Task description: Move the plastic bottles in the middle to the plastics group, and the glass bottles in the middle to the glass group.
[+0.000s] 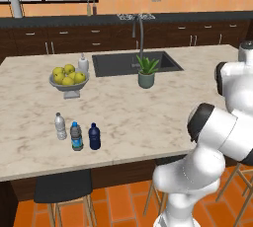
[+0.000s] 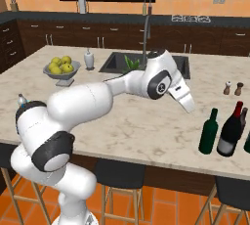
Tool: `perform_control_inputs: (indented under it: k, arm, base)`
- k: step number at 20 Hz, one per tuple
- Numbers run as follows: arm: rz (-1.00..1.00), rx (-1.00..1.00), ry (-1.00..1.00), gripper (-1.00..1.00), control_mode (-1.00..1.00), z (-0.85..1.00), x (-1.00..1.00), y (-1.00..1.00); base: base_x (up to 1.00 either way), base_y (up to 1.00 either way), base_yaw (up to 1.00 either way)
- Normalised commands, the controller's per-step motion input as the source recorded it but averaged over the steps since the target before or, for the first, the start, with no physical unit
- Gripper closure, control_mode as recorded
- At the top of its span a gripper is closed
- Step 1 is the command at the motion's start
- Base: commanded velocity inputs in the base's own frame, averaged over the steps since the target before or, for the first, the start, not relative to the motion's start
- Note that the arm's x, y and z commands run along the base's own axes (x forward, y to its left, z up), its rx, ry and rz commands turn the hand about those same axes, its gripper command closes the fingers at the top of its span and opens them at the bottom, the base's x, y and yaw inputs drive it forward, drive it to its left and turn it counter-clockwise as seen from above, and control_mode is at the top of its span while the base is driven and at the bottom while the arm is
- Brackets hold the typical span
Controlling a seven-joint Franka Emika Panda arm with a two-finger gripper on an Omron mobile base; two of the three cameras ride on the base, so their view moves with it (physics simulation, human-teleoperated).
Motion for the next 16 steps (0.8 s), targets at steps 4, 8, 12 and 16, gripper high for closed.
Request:
perform_control_inputs:
  k: [4, 8, 12, 16]
  arm:
    - [0.08, 0.02, 0.03, -1.00, -1.00, 0.24, -0.22, 0.76]
    - [0.10, 0.07, 0.01, -1.00, -1.00, 0.18, -0.34, 0.75]
    - [0.16, 0.08, 0.00, -1.00, -1.00, 0.15, -0.35, 0.86]
    - [0.25, 0.10, 0.04, -1.00, -1.00, 0.28, -0.54, 0.77]
  base:
    - [0.00, 0.00, 0.00]
    - [0.00, 0.00, 0.00]
    - [0.00, 0.00, 0.00]
    - [0.00, 0.00, 0.00]
